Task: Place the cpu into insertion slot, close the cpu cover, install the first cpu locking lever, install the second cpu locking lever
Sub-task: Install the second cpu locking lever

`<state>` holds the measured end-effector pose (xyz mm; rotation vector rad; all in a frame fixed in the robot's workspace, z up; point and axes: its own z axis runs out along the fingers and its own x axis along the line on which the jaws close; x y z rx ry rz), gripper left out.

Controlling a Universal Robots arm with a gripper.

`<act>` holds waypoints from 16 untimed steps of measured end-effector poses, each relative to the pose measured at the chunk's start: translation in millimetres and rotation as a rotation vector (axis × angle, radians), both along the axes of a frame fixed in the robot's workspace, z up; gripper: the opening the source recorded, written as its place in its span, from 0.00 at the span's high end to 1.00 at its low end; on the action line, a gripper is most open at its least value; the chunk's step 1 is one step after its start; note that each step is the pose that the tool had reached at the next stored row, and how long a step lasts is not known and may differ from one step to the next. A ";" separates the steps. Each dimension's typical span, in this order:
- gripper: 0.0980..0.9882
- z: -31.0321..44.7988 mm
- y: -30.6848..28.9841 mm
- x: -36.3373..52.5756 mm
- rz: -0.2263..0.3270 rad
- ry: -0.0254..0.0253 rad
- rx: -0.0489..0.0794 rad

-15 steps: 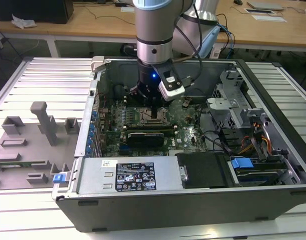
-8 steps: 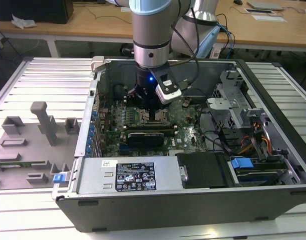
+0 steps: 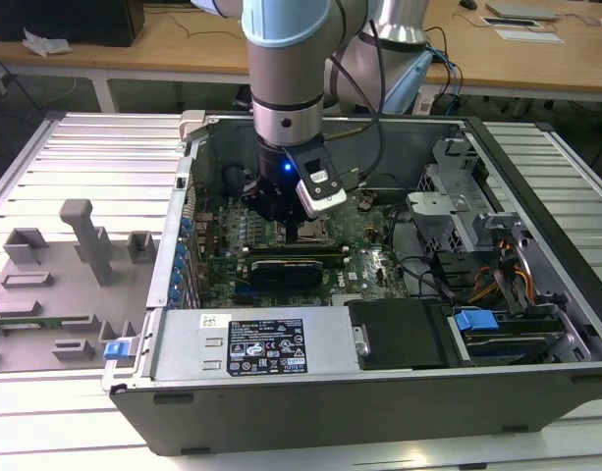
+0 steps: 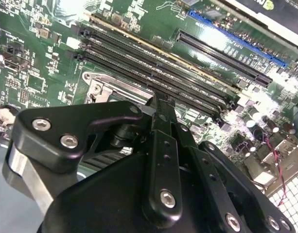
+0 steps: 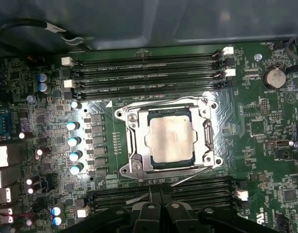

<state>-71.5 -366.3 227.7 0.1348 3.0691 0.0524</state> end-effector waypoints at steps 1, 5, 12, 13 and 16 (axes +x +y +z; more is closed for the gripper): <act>0.99 -0.2 -1.3 -0.5 0.000 -0.0003 0.011; 0.99 -0.6 -6.8 -2.3 0.000 -0.0024 0.059; 0.99 -1.7 -26.5 -4.7 0.000 -0.0051 0.172; 0.99 -2.0 -30.3 -5.4 0.000 -0.0054 0.187; 0.99 -4.8 -34.1 -10.8 0.000 -0.0054 0.209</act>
